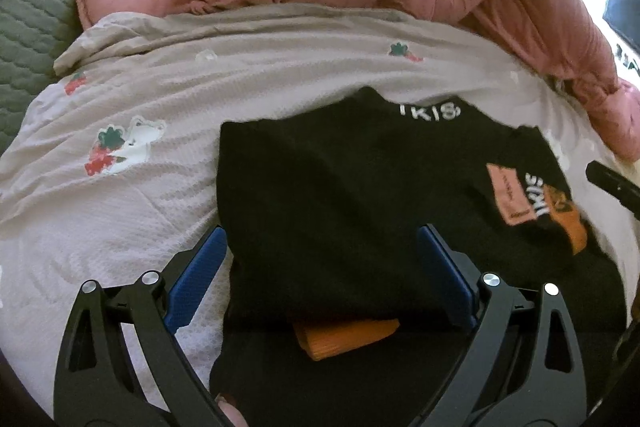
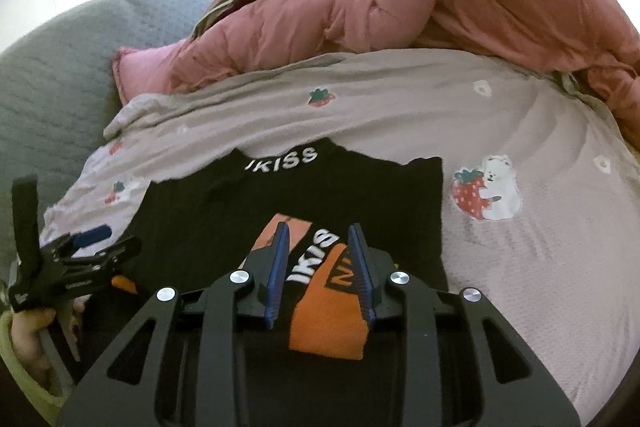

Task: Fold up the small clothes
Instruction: 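Lift the held cuff and fold it further over the shirt with the right tool, then open the right tool and release the cuff onto the shirt body, then move both tools back to the hem of the black sweatshirt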

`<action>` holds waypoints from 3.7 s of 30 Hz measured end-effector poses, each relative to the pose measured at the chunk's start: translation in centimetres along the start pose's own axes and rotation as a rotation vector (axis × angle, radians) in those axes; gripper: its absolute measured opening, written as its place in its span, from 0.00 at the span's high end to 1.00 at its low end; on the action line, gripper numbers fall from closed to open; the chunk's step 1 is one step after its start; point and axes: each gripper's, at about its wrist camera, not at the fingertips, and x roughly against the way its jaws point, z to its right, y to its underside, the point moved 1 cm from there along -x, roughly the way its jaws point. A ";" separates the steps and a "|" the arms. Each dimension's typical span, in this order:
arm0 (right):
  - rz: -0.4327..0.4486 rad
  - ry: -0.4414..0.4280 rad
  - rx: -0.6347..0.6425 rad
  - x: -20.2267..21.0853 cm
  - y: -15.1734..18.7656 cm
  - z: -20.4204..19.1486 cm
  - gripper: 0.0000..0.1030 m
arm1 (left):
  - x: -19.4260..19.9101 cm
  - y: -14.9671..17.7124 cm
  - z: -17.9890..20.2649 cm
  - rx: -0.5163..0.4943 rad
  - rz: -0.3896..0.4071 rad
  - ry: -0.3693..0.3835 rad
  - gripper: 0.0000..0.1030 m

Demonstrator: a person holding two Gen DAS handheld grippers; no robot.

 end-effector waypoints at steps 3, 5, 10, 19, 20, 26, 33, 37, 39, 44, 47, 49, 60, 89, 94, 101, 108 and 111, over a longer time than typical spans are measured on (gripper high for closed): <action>-0.027 -0.006 0.046 -0.4 0.5 -1.2 0.71 | -0.8 0.6 0.0 -0.006 -0.038 0.012 0.14; -0.038 0.011 0.079 -0.7 0.8 -2.0 0.68 | -1.3 1.0 0.1 -0.018 -0.055 0.006 0.14; -0.054 0.033 0.152 -1.3 1.6 -3.8 0.65 | -1.5 1.3 -0.1 -0.011 -0.065 0.016 0.14; -0.092 0.049 0.209 -2.5 2.2 -5.0 0.55 | -1.7 1.7 -0.2 -0.012 -0.065 0.018 0.14; -0.107 0.052 0.207 -2.8 2.3 -4.8 0.55 | -1.7 1.7 -0.2 -0.012 -0.064 0.019 0.14; -0.221 0.076 0.158 -4.8 3.6 -3.3 0.55 | -1.7 1.8 -0.4 -0.001 -0.066 0.031 0.13; -0.231 0.059 0.124 -4.8 3.9 -2.9 0.53 | -1.5 1.8 -0.5 0.002 -0.058 0.035 0.13; -0.218 0.049 0.127 -4.3 3.7 -2.9 0.52 | -1.2 1.9 -0.9 0.018 -0.050 0.040 0.13; -0.213 0.045 0.121 -4.1 3.7 -2.8 0.50 | -1.0 1.9 -0.9 0.021 -0.046 0.039 0.12; -0.204 0.036 0.111 -3.5 3.7 -2.8 0.46 | -0.5 2.1 -1.1 0.021 -0.035 0.042 0.12; -0.196 0.033 0.102 -3.1 3.7 -2.7 0.41 | -0.1 2.2 -1.4 0.034 -0.027 0.053 0.12; -0.185 0.032 0.093 -2.8 3.6 -2.5 0.38 | 0.3 2.2 -1.6 0.040 -0.019 0.049 0.12; -0.160 0.029 0.071 -1.6 3.2 -2.2 0.33 | 2.5 2.4 -2.8 0.054 0.010 0.012 0.09; -0.067 0.019 0.054 2.8 2.3 -2.5 0.18 | 8.0 3.2 -2.5 0.009 0.088 -0.069 0.09; -0.061 0.021 0.047 3.7 2.6 -2.0 0.18 | 8.8 3.7 -2.2 -0.004 0.089 -0.079 0.09; -0.055 0.026 0.042 4.6 2.9 -1.6 0.18 | 9.8 4.5 -1.9 -0.028 0.087 -0.090 0.09; -0.052 0.023 0.042 5.9 3.4 -1.2 0.18 | 10.8 5.4 -2.0 -0.019 0.097 -0.089 0.09; -0.052 0.023 0.042 6.4 3.7 -1.0 0.18 | 11.2 5.8 -2.2 -0.014 0.094 -0.089 0.09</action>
